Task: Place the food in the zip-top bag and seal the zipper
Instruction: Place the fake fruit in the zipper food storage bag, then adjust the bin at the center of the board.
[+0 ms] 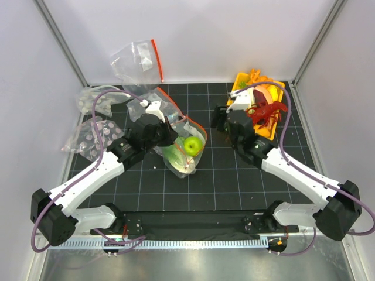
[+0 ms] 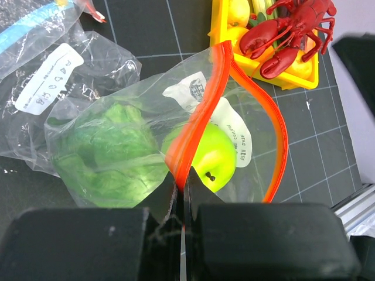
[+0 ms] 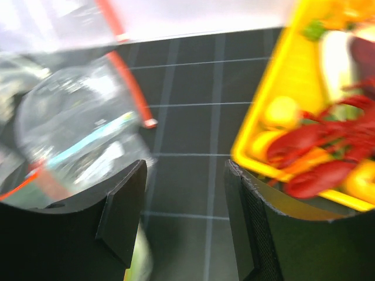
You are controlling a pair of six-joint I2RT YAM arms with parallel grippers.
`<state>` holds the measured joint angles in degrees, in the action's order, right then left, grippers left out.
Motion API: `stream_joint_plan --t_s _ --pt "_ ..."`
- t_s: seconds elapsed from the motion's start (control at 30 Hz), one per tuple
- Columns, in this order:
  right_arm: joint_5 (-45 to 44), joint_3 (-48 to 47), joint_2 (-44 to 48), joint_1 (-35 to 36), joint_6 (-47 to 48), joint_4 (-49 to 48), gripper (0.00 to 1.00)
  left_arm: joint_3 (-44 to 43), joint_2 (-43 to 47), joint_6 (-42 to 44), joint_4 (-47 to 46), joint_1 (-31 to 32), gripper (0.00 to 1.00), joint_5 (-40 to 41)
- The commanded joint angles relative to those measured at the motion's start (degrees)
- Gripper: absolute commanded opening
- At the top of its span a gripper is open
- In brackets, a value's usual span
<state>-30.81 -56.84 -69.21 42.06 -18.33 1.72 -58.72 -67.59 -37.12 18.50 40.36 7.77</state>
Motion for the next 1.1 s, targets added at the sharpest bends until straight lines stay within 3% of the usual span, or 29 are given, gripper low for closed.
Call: stream_joint_plan --t_s 0.0,0.13,0.4,0.5,0.7,1.07 --pt "-1.55 -0.91 1.18 -6.27 -7.33 3.29 0.62 0.18 0.71 -0.41 -4.09 -0.28 0.0 -1.44" --pt "0.31 -0.64 -0.4 -12.87 -11.2 4.87 0.62 -0.08 0.44 -0.41 -4.09 -0.28 0.0 -1.71" --pt "-6.53 0.15 -1.54 -16.48 -16.91 8.91 0.62 0.1 0.18 -0.05 -4.0 -0.28 0.0 -0.56" --pt "-4.18 2.87 -0.58 -20.52 -20.86 7.69 0.62 0.18 0.18 0.03 -4.09 -0.37 0.0 -0.3" --pt "10.58 7.09 -0.05 -32.46 -28.33 6.11 0.62 -0.08 -0.43 0.12 -4.0 -0.28 0.0 -0.12" --pt "-2.48 1.12 -5.05 -34.24 -39.21 22.0 0.57 -0.43 -1.23 0.65 -4.0 -0.28 0.0 -1.53"
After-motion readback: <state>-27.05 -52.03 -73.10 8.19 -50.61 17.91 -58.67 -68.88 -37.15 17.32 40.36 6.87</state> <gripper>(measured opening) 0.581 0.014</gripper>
